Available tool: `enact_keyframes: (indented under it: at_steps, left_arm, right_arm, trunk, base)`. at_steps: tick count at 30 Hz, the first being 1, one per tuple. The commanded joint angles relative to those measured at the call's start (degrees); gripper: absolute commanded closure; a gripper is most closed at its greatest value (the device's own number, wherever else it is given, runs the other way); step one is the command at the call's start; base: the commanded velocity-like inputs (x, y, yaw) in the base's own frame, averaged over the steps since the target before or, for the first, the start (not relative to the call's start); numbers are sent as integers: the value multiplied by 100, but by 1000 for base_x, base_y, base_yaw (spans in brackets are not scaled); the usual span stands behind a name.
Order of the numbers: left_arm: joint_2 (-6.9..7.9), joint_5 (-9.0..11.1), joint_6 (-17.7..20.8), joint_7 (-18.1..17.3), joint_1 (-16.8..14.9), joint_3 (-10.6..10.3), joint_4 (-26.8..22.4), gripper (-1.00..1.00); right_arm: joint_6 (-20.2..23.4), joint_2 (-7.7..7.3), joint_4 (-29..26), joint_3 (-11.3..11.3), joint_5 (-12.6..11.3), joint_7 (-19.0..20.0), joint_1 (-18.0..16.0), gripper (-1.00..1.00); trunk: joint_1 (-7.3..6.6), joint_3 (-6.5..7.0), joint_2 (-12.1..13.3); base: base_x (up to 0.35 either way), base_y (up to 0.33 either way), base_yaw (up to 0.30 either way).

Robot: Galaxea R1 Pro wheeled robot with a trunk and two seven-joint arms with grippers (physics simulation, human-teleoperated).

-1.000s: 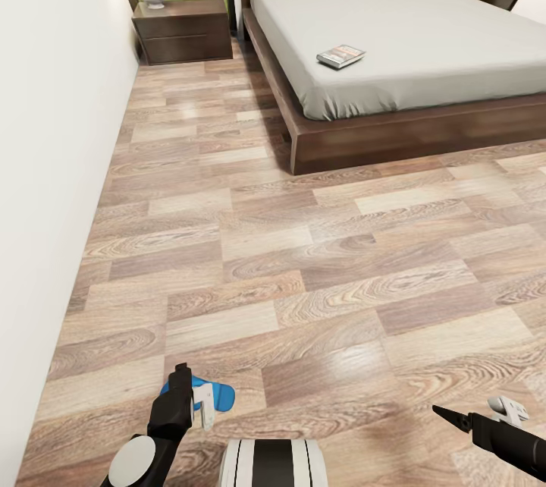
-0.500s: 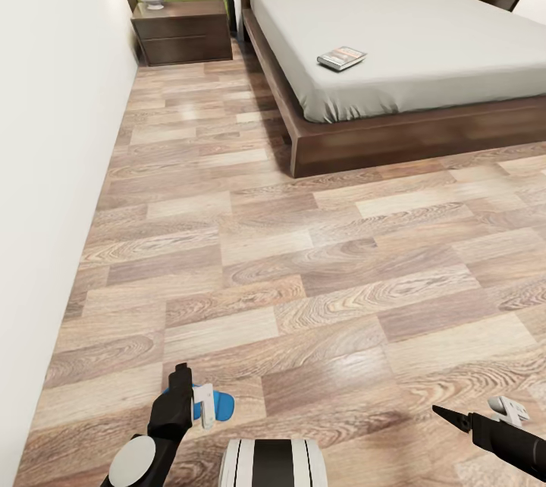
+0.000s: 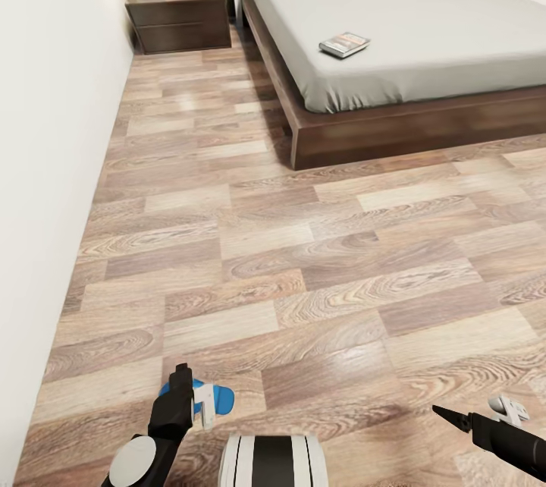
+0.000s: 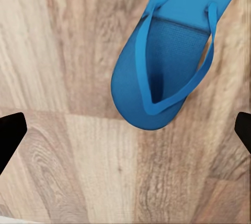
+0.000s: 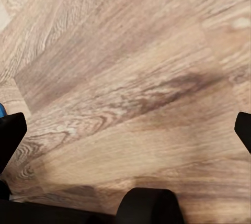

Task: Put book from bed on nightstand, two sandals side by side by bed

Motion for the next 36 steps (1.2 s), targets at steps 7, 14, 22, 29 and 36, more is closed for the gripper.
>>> enact_keyframes:
  at_steps: [7,14,22,29,36]
  left_arm:
    - [0,-29,25,-36,-3,-10,-5,-100]
    - [0,-29,25,-36,-3,-10,-5,-100]
    - [5,-29,25,-36,-3,-10,-12,-100]
    - [2,-29,25,-36,-3,-10,-14,-100]
    - [3,-29,25,-38,-3,-6,-18,-100]
  right_arm:
    - [39,0,-4,-7,-25,2,1,-100]
    - [39,0,-4,-7,-25,2,1,-100]
    - [39,0,-4,-7,-25,2,1,-100]
    - [39,0,-4,-7,-25,0,1,-100]
    - [39,0,-4,-7,-25,0,1,-100]
  trunk:
    - [15,-137,-10]
    - [25,-226,-15]
    - [38,-336,-22]
    - [38,-336,-22]
    - [53,-469,-30]
  base:
    - [0,0,0]
    - [0,0,0]
    - [0,0,0]
    - [0,0,0]
    - [0,0,0]
